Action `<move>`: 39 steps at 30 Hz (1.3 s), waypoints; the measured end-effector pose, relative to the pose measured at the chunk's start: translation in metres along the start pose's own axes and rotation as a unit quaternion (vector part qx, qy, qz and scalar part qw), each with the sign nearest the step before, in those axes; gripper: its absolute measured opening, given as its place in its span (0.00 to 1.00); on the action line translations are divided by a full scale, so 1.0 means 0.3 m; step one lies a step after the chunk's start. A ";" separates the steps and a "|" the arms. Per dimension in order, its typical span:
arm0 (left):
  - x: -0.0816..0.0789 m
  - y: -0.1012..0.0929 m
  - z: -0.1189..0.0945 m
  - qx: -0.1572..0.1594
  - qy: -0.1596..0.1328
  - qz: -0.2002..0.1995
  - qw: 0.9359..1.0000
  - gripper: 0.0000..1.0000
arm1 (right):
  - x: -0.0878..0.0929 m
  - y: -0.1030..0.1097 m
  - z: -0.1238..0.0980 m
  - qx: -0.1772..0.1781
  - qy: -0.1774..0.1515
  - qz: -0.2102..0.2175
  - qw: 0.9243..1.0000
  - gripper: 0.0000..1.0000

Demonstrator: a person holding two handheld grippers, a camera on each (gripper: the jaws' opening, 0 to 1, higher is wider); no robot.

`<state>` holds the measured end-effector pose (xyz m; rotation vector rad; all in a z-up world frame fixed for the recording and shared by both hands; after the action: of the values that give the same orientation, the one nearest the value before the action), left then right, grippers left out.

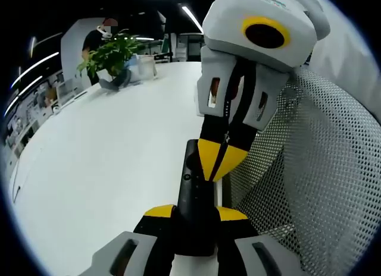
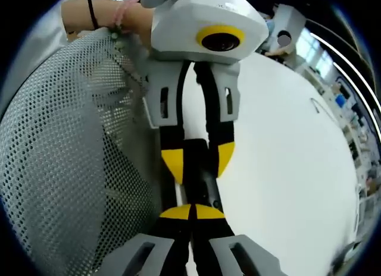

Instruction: Press the specified remote control buttons in sequence, fully releasing each button before pressing the next.

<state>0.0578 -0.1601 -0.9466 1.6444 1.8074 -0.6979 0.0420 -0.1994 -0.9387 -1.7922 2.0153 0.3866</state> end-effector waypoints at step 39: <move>0.000 -0.005 0.006 0.002 -0.007 -0.001 1.000 0.24 | -0.008 -0.051 0.004 -0.004 0.015 0.044 0.999 0.00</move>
<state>0.0564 -0.1616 -0.9479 1.6351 1.7997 -0.7124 0.0575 -0.1989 -0.9377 -1.7272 2.1216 0.3983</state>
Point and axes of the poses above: the point that each gripper's makers call its tool centre point, and the gripper's own axes: z roughly forward along the fingers, y roughly to its left, x roughly out of its underside, the point moved 2 cm from there along -z, roughly backward along the fingers, and after that the axes turned 3 degrees about z, right-handed, at the moved point
